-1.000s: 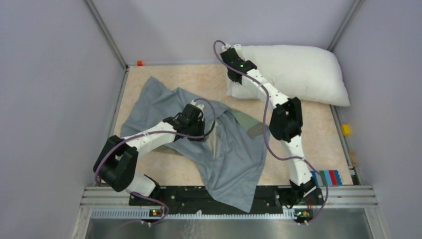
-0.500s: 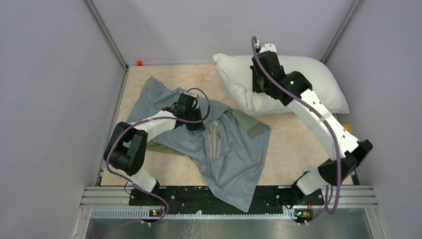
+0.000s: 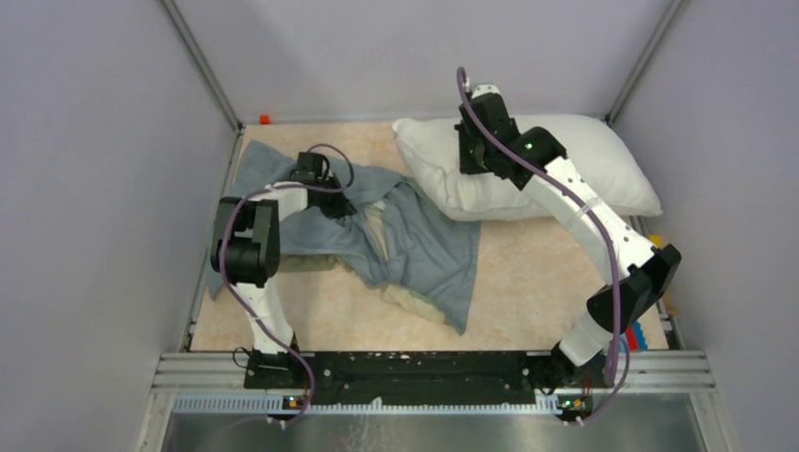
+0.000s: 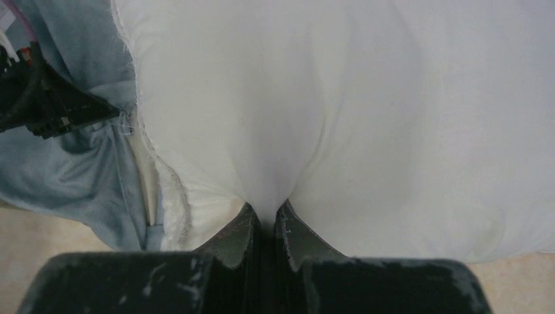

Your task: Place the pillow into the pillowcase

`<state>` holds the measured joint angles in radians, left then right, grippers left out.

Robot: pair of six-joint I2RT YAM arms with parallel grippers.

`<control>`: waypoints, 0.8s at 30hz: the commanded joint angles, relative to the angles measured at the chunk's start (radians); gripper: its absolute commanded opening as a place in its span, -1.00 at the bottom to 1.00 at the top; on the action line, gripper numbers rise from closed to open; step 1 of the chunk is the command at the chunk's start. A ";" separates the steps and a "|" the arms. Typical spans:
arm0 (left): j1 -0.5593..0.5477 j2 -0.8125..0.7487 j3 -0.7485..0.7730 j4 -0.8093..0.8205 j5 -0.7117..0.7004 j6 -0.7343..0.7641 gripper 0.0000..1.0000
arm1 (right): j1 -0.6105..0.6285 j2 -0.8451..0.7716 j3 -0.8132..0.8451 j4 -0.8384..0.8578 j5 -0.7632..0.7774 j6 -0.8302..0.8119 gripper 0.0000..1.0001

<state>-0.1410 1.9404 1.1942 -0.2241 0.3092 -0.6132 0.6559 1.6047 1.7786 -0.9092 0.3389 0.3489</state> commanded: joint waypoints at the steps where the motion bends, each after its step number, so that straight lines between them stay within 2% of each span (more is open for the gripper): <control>1: 0.082 0.010 -0.024 -0.060 -0.085 0.066 -1.00 | 0.013 -0.025 0.176 0.010 0.064 0.002 -1.00; 4: 0.083 -0.029 -0.048 -0.057 -0.064 0.070 -1.00 | 0.105 -0.047 0.168 -0.021 0.127 0.014 -1.00; 7: 0.076 -0.092 -0.077 -0.051 0.003 0.069 -1.00 | 0.180 -0.084 0.022 0.030 0.111 0.052 -1.00; 12: 0.029 -0.223 -0.140 -0.068 0.024 0.101 -1.00 | 0.223 -0.111 -0.386 0.314 -0.171 0.157 -1.00; 15: 0.010 -0.295 -0.192 -0.065 0.026 0.096 -1.00 | 0.232 -0.055 -0.481 0.371 -0.253 0.160 -0.97; 16: 0.008 -0.316 -0.205 -0.063 0.027 0.096 -1.00 | 0.235 -0.049 -0.477 0.366 -0.259 0.143 -0.74; 18: 0.008 -0.348 -0.220 -0.064 0.026 0.104 -1.00 | 0.247 -0.079 -0.432 0.355 -0.225 0.098 -0.11; 20: 0.007 -0.364 -0.229 -0.066 0.032 0.109 -1.00 | 0.260 -0.088 -0.321 0.311 -0.181 0.034 0.34; 24: 0.006 -0.390 -0.250 -0.063 0.044 0.108 -1.00 | 0.268 -0.012 -0.078 0.248 -0.101 -0.118 0.55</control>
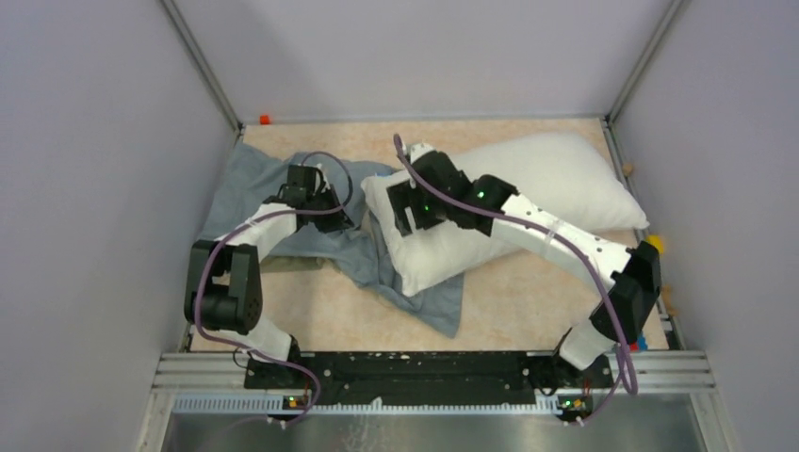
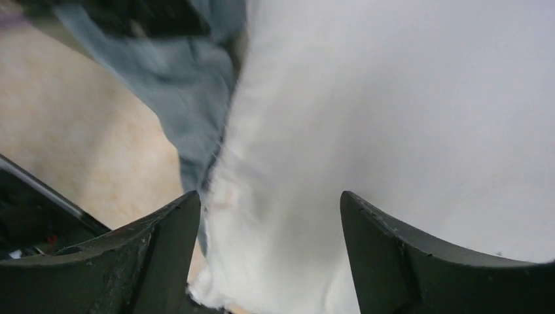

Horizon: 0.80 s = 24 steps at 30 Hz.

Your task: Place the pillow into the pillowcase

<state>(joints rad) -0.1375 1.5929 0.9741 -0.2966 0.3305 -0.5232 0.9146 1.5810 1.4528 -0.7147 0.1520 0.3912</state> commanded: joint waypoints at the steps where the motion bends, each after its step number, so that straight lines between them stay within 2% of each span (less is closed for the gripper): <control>1: 0.003 -0.052 -0.037 0.010 0.022 0.019 -1.00 | 0.010 0.041 0.290 0.057 0.104 -0.206 0.58; 4: 0.003 -0.083 -0.057 0.005 0.008 0.020 -1.00 | 0.009 0.134 0.336 0.122 0.131 -0.361 0.64; 10: 0.003 -0.106 -0.080 0.003 0.002 0.006 -1.00 | 0.009 0.382 0.407 0.149 0.157 -0.488 0.68; 14: 0.003 -0.107 -0.084 0.006 0.005 0.005 -1.00 | 0.009 0.487 0.296 0.189 0.216 -0.489 0.71; 16: 0.003 -0.108 -0.083 0.007 0.006 0.007 -1.00 | 0.010 0.532 0.239 0.223 0.299 -0.461 0.68; 17: 0.003 -0.110 -0.085 0.007 0.005 0.009 -1.00 | 0.008 0.555 0.235 0.221 0.342 -0.441 0.58; 18: 0.003 -0.112 -0.085 0.007 0.005 0.009 -1.00 | 0.003 0.571 0.238 0.207 0.373 -0.421 0.37; 19: 0.003 -0.115 -0.083 0.007 0.010 0.009 -1.00 | -0.005 0.570 0.237 0.197 0.392 -0.403 0.04; 21: 0.003 -0.126 -0.080 0.005 0.023 0.008 -1.00 | -0.026 0.522 0.221 0.202 0.401 -0.351 -0.95; 24: 0.001 -0.160 -0.072 0.004 0.055 0.015 -1.00 | -0.065 0.372 0.190 0.219 0.329 -0.314 -1.00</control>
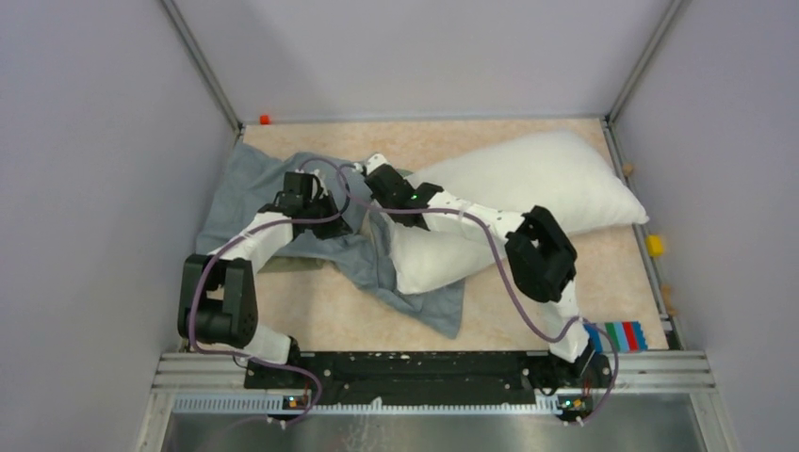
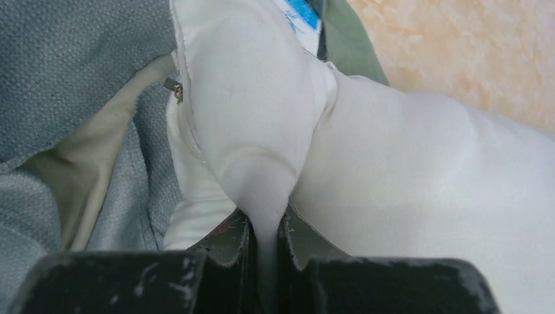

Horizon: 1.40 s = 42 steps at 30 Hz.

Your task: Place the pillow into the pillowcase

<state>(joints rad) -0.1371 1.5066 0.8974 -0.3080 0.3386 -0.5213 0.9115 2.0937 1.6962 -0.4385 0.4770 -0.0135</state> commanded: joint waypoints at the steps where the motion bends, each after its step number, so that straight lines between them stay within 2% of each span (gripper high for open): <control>1: 0.000 -0.086 0.010 0.012 0.053 0.019 -1.00 | -0.073 -0.190 -0.053 -0.058 -0.027 0.095 -1.00; 6: -0.008 -0.132 0.047 -0.035 0.080 0.050 -1.00 | -0.081 -0.377 0.046 -0.076 -0.185 0.116 -1.00; 11: -0.019 -0.200 0.039 -0.069 0.107 0.041 -1.00 | -0.081 -0.392 0.034 0.018 -0.417 0.234 -1.00; 15: -0.019 -0.264 0.046 -0.098 0.100 0.019 -1.00 | -0.077 -0.393 -0.197 0.201 -0.589 0.344 -1.00; 18: -0.019 -0.295 0.041 -0.140 0.045 0.020 -1.00 | -0.081 -0.415 -0.426 0.365 -0.629 0.428 -1.00; 20: -0.019 -0.301 -0.004 -0.146 -0.009 0.030 -1.00 | -0.100 -0.428 -0.560 0.491 -0.656 0.490 -1.00; 23: -0.019 -0.276 -0.126 -0.081 -0.023 0.017 -1.00 | -0.167 -0.442 -0.749 0.754 -0.794 0.662 -1.00; 29: -0.045 -0.171 -0.200 0.003 -0.045 0.025 -0.97 | -0.219 -0.429 -0.876 1.000 -0.861 0.837 -1.00; 32: -0.062 -0.139 -0.172 -0.005 -0.066 0.046 -0.80 | -0.234 -0.424 -0.894 1.082 -0.872 0.911 -1.00; 38: -0.099 -0.129 -0.076 -0.054 -0.147 0.098 -0.18 | -0.239 -0.424 -0.889 1.117 -0.871 0.958 -1.00; 42: -0.119 -0.091 -0.015 -0.065 -0.188 0.121 0.11 | -0.253 -0.478 -0.913 1.159 -0.839 1.031 -1.00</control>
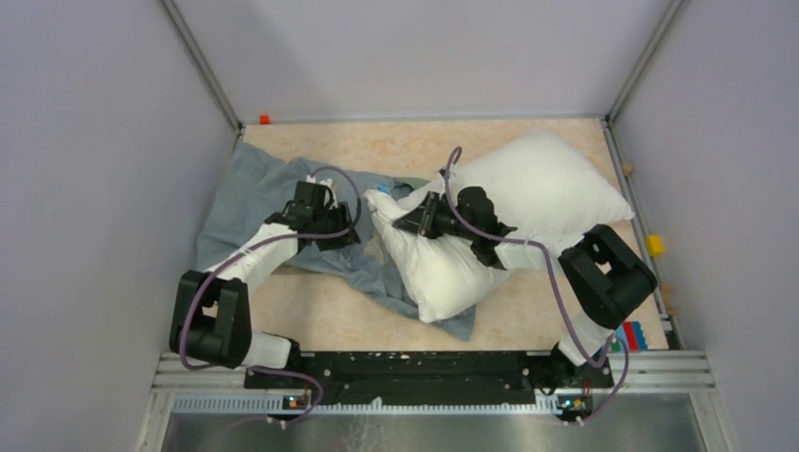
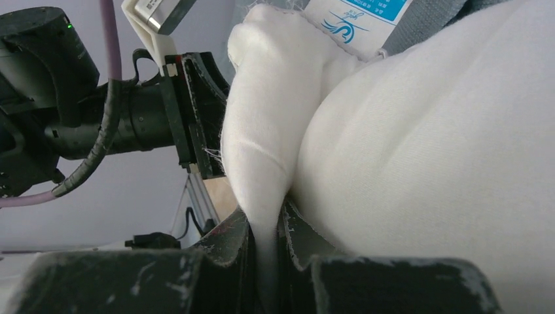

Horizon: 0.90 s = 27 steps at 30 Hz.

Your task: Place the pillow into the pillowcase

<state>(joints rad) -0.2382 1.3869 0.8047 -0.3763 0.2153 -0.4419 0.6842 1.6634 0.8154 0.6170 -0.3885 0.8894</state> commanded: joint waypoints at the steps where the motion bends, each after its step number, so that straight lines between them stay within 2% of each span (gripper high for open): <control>1: -0.023 0.043 0.092 0.002 -0.074 0.047 0.18 | -0.032 -0.067 -0.038 0.104 0.042 0.147 -1.00; 8: -0.074 0.122 0.122 -0.014 -0.145 0.085 0.38 | -0.063 -0.170 -0.015 0.014 0.136 0.170 -1.00; 14: -0.122 0.137 0.097 -0.049 -0.249 0.085 0.36 | -0.063 -0.144 0.011 0.003 0.120 0.164 -1.00; 23: -0.176 0.174 0.099 -0.109 -0.330 0.083 0.09 | -0.063 -0.098 0.018 0.024 0.115 0.163 -1.00; 25: -0.176 0.192 0.098 -0.110 -0.341 0.081 -0.04 | -0.063 -0.091 0.024 0.025 0.113 0.162 -1.00; 27: -0.177 0.204 0.107 -0.113 -0.345 0.082 -0.28 | -0.063 -0.088 0.029 0.017 0.113 0.156 -1.00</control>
<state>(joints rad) -0.4122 1.5639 0.9012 -0.4618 -0.0853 -0.3668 0.6353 1.5597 0.7891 0.5987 -0.2974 1.0126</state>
